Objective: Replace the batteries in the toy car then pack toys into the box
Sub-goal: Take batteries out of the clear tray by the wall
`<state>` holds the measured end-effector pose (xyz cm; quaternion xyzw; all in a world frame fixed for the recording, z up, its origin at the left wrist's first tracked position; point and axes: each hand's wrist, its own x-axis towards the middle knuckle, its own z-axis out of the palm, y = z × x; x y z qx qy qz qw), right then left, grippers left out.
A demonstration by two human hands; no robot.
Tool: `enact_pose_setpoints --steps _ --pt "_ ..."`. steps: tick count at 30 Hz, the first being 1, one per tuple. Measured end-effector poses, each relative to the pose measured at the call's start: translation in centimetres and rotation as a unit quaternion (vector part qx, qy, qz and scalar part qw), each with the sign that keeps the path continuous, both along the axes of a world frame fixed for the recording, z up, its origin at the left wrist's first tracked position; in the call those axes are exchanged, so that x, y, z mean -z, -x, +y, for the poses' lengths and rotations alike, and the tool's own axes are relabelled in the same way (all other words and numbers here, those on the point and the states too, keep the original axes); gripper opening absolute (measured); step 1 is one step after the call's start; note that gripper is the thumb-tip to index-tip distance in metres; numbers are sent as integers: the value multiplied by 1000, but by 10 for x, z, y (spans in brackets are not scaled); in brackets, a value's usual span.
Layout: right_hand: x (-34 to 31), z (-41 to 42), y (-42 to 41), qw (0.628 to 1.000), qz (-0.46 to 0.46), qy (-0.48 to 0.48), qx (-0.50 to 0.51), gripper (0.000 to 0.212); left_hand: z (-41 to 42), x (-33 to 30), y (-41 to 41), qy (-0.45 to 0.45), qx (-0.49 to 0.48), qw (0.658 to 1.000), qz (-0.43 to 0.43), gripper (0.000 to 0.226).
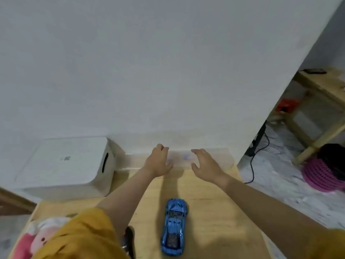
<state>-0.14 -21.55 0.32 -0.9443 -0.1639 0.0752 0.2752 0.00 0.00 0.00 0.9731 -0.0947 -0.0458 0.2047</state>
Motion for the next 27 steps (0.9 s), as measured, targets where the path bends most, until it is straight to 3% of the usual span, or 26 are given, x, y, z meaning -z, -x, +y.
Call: enact_pose_setpoints --steps 9,13,19,27 --pt "49 -4 -42 993 -4 79 -85 55 -15 58 -28 7 16 1000 14 65" --pt "63 -6 -43 985 -73 107 -113 55 -12 76 -25 0 11 999 -35 56" --pt "64 1 -53 971 -93 161 -151 37 5 81 -28 -22 67 995 -73 57" --pt "63 6 -56 961 -96 192 -174 33 13 82 -32 -44 104 989 -98 60"
